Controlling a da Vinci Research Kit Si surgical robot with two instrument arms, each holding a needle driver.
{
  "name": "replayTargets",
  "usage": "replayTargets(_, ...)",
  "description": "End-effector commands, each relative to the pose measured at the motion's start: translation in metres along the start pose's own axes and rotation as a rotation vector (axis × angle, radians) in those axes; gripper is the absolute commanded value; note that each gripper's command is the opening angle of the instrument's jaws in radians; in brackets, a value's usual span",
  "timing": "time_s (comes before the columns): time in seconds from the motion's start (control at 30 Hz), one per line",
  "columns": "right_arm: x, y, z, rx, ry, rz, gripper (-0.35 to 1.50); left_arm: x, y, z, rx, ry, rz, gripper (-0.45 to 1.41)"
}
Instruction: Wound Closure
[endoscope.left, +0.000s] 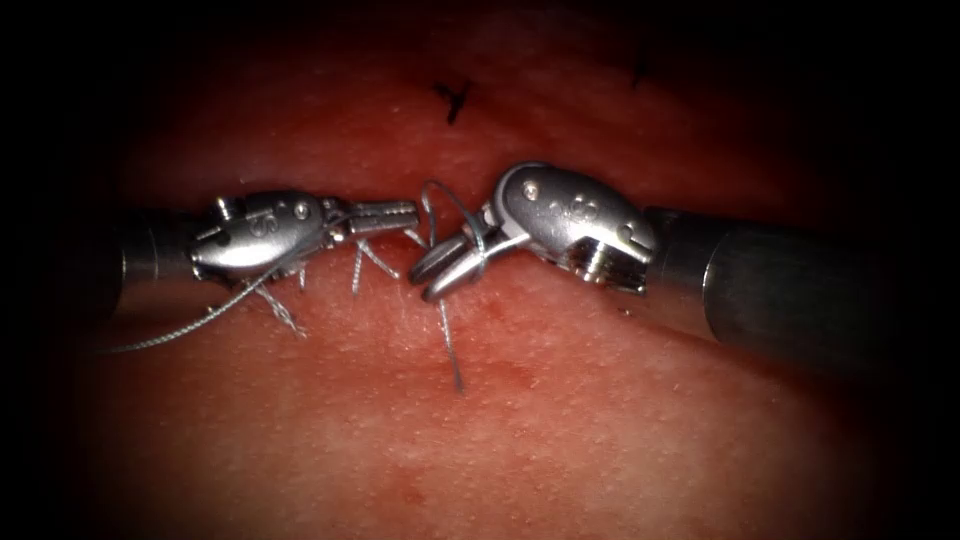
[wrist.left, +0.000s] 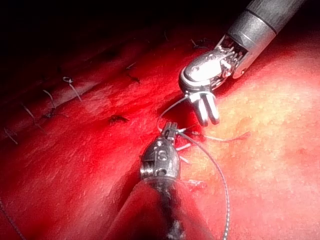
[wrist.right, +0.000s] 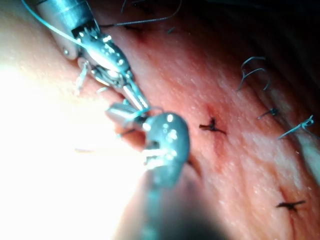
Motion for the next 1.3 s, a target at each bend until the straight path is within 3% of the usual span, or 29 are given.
replayTargets(0.03,0.0003,0.001,0.0004,0.008,-0.012,-0.007,0.41,0.0001,-0.0003,0.0009,-0.003,0.003,0.002,-0.45)
replayTargets(0.13,0.0006,0.0005,0.0016,0.058,-0.064,-0.046,0.42,0.0001,0.0,0.0009,-0.007,0.001,0.007,-0.45)
replayTargets(0.17,0.0012,0.0003,0.0027,0.106,-0.117,-0.092,0.52,0.0001,0.0,0.0008,-0.008,0.001,0.007,-0.45)
replayTargets(0.43,0.0013,0.0005,0.0036,0.218,-0.213,-0.164,0.64,0.0,0.0,0.0005,-0.011,0.001,0.008,-0.45)
replayTargets(0.67,0.0004,0.0013,0.0025,0.233,-0.248,-0.166,0.91,-0.0002,0.0001,0.0002,-0.017,0.002,0.01,-0.45)
replayTargets(0.97,-0.0017,0.001,0.0039,0.26,-0.333,-0.174,0.91,-0.0003,0.0002,-0.0002,-0.026,0.003,0.012,-0.45)
replayTargets(1.03,-0.0024,0.001,0.0042,0.271,-0.365,-0.175,0.84,-0.0003,0.0002,-0.0004,-0.027,0.003,0.012,-0.45)
replayTargets(1.07,-0.0026,0.001,0.0042,0.272,-0.372,-0.174,0.71,-0.0003,0.0002,-0.0004,-0.028,0.003,0.012,-0.45)
replayTargets(1.13,-0.0029,0.0011,0.0042,0.298,-0.374,-0.171,-0.11,-0.0004,0.0003,-0.0006,-0.03,0.003,0.013,-0.45)
replayTargets(1.17,-0.0029,0.0012,0.0041,0.302,-0.379,-0.17,-0.35,-0.0004,0.0004,-0.0007,-0.031,0.003,0.013,-0.45)
replayTargets(1.3,-0.003,0.0013,0.0042,0.307,-0.384,-0.175,-0.35,-0.0005,0.0014,-0.0014,-0.036,0.003,0.014,-0.45)
